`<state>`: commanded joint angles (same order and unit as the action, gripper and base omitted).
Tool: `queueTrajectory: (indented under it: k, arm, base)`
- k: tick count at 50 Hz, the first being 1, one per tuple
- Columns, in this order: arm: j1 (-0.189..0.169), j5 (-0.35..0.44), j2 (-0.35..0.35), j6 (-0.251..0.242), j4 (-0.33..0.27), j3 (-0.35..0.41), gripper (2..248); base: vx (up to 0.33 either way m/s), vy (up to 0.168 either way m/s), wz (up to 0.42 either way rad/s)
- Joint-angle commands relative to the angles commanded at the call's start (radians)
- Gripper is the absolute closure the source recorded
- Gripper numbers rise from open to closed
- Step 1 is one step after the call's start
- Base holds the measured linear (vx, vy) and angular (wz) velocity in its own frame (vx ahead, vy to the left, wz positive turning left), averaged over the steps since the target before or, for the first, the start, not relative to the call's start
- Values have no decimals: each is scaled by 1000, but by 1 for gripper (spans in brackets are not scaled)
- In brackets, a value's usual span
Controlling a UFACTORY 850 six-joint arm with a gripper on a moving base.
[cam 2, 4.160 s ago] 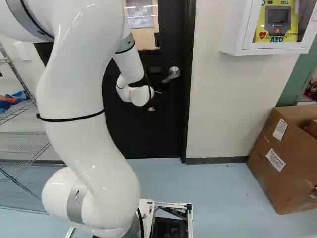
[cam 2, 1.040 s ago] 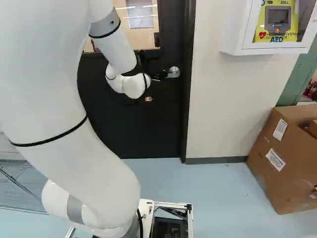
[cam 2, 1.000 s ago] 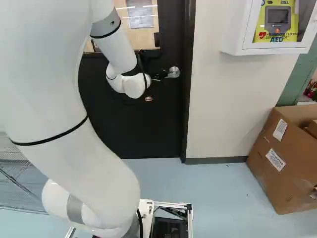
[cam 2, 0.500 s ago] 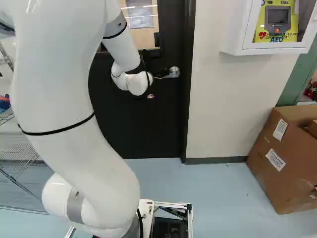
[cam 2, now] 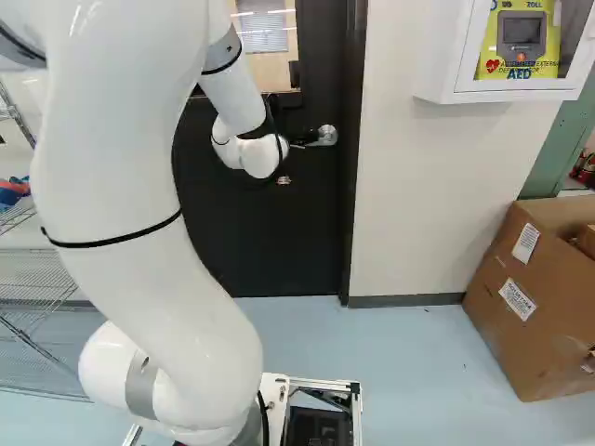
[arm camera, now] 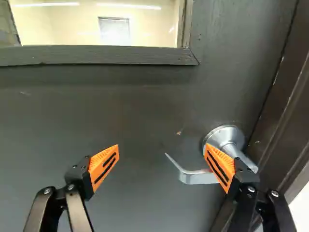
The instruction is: Open the door and move inside
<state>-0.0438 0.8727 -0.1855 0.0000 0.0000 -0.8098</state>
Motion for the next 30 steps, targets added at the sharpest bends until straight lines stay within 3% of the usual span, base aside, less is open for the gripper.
queueTrajectory:
  k: [30]
  arm:
    - [-6, 0, -65, 0, 0, -5, 3]
  base:
    - [0, 0, 0]
